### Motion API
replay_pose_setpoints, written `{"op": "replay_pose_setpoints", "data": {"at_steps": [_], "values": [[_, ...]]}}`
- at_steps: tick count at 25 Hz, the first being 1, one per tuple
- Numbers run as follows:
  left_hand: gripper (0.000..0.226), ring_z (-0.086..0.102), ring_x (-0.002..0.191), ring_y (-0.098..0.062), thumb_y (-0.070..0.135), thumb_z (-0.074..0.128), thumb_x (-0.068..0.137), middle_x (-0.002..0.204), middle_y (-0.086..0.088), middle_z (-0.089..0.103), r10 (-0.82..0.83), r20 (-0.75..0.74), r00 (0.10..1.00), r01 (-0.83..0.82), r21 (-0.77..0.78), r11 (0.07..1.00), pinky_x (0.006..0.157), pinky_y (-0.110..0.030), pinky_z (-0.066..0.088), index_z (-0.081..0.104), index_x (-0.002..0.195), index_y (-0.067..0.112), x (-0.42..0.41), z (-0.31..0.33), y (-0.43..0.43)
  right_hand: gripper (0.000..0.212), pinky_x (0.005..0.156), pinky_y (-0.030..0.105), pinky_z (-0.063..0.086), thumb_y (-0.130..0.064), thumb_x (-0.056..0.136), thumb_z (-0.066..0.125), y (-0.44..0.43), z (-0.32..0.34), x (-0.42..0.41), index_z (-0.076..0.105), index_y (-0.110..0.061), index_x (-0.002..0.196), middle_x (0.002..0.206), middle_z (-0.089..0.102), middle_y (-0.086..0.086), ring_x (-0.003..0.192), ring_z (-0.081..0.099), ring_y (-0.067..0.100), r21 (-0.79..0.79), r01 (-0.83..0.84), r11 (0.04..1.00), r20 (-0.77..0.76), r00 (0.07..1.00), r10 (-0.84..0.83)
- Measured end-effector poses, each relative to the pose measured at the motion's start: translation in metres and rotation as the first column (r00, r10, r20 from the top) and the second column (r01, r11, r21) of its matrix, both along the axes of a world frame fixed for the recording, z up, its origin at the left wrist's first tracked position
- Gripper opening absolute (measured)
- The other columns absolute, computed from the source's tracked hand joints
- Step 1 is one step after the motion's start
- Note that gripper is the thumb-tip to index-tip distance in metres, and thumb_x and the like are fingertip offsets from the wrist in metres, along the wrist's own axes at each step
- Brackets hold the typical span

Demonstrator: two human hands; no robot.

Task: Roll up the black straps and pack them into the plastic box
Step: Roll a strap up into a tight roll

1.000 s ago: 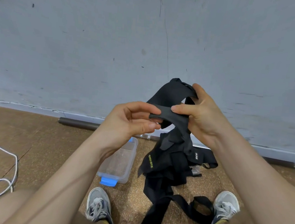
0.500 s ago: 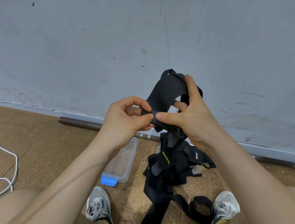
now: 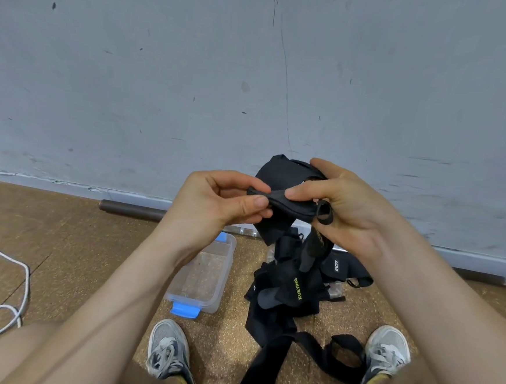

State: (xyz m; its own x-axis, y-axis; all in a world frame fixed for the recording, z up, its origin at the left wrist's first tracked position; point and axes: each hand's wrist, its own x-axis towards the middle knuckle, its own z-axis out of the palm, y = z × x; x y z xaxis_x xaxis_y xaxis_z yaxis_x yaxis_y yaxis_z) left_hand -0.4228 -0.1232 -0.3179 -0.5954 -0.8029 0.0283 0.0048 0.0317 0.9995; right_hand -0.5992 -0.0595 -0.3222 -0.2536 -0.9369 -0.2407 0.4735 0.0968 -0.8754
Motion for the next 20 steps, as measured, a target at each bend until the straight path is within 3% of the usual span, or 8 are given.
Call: {"op": "replay_pose_setpoints", "data": {"at_steps": [2, 5, 8, 11, 13, 17, 20], "values": [[0.018, 0.075, 0.074, -0.021, 0.015, 0.071, 0.069, 0.078, -0.012, 0.075, 0.026, -0.015, 1.0, -0.026, 0.01, 1.0, 0.068, -0.022, 0.059, 0.072, 0.086, 0.009, -0.001, -0.002, 0.0, 0.091, 0.09, 0.04, 0.058, 0.022, 0.075, 0.063, -0.002, -0.003, 0.005, 0.026, -0.008, 0.153, 0.134, 0.053, 0.023, 0.108, 0.068, 0.031, -0.019, 0.055, 0.998, -0.018, 0.998, -0.055], [0.011, 0.075, 0.075, -0.023, 0.014, 0.07, 0.08, 0.078, -0.011, 0.075, 0.094, -0.023, 0.995, -0.093, 0.028, 0.995, 0.068, -0.023, 0.059, 0.067, 0.088, 0.006, -0.004, -0.004, 0.002, 0.098, 0.093, 0.05, 0.056, 0.015, 0.075, 0.07, -0.003, -0.008, 0.012, 0.025, -0.02, 0.154, 0.138, 0.051, 0.013, 0.109, 0.067, 0.03, -0.077, 0.107, 0.991, -0.161, 0.98, -0.119], [0.007, 0.074, 0.069, -0.024, 0.003, 0.067, 0.088, 0.074, -0.014, 0.074, 0.206, -0.01, 0.978, -0.206, 0.018, 0.978, 0.061, -0.022, 0.057, 0.061, 0.088, 0.007, -0.006, -0.006, 0.004, 0.111, 0.091, 0.045, 0.057, 0.001, 0.066, 0.084, -0.001, -0.007, 0.019, 0.024, -0.03, 0.154, 0.138, 0.052, 0.008, 0.111, 0.067, 0.025, -0.147, 0.058, 0.987, -0.245, 0.965, -0.093], [0.01, 0.073, 0.064, -0.022, 0.001, 0.067, 0.088, 0.073, -0.015, 0.074, 0.232, 0.0, 0.973, -0.232, -0.007, 0.973, 0.059, -0.021, 0.056, 0.064, 0.089, 0.01, -0.006, -0.005, 0.005, 0.113, 0.096, 0.044, 0.055, -0.01, 0.059, 0.082, -0.001, -0.008, 0.026, 0.025, -0.034, 0.153, 0.139, 0.051, 0.002, 0.116, 0.063, 0.02, -0.121, 0.099, 0.988, -0.424, 0.895, -0.142], [0.014, 0.074, 0.069, -0.021, 0.005, 0.073, 0.081, 0.074, -0.012, 0.074, 0.146, -0.027, 0.989, -0.145, 0.02, 0.989, 0.063, -0.021, 0.057, 0.07, 0.091, 0.013, -0.004, -0.003, 0.003, 0.107, 0.094, 0.044, 0.056, -0.002, 0.065, 0.08, -0.002, -0.008, 0.024, 0.026, -0.027, 0.154, 0.133, 0.054, 0.009, 0.111, 0.066, 0.023, -0.104, 0.137, 0.985, -0.342, 0.925, -0.164], [0.034, 0.075, 0.075, -0.018, 0.007, 0.073, 0.063, 0.08, -0.009, 0.076, -0.033, -0.016, 0.999, 0.033, -0.013, 0.999, 0.067, -0.021, 0.057, 0.071, 0.096, 0.013, 0.004, 0.002, -0.002, 0.085, 0.071, 0.032, 0.06, 0.009, 0.081, 0.065, 0.001, 0.001, 0.017, 0.027, -0.012, 0.153, 0.133, 0.053, 0.015, 0.112, 0.063, 0.025, -0.072, 0.155, 0.985, 0.023, 0.988, -0.153], [0.026, 0.074, 0.068, -0.018, 0.009, 0.071, 0.066, 0.075, -0.01, 0.075, -0.038, -0.01, 0.999, 0.038, -0.008, 0.999, 0.061, -0.019, 0.057, 0.071, 0.093, 0.01, 0.005, 0.004, -0.003, 0.08, 0.074, 0.038, 0.06, 0.008, 0.084, 0.062, 0.002, -0.001, 0.017, 0.028, -0.014, 0.153, 0.12, 0.059, 0.013, 0.114, 0.064, 0.028, -0.076, 0.115, 0.991, 0.087, 0.99, -0.108]]}}
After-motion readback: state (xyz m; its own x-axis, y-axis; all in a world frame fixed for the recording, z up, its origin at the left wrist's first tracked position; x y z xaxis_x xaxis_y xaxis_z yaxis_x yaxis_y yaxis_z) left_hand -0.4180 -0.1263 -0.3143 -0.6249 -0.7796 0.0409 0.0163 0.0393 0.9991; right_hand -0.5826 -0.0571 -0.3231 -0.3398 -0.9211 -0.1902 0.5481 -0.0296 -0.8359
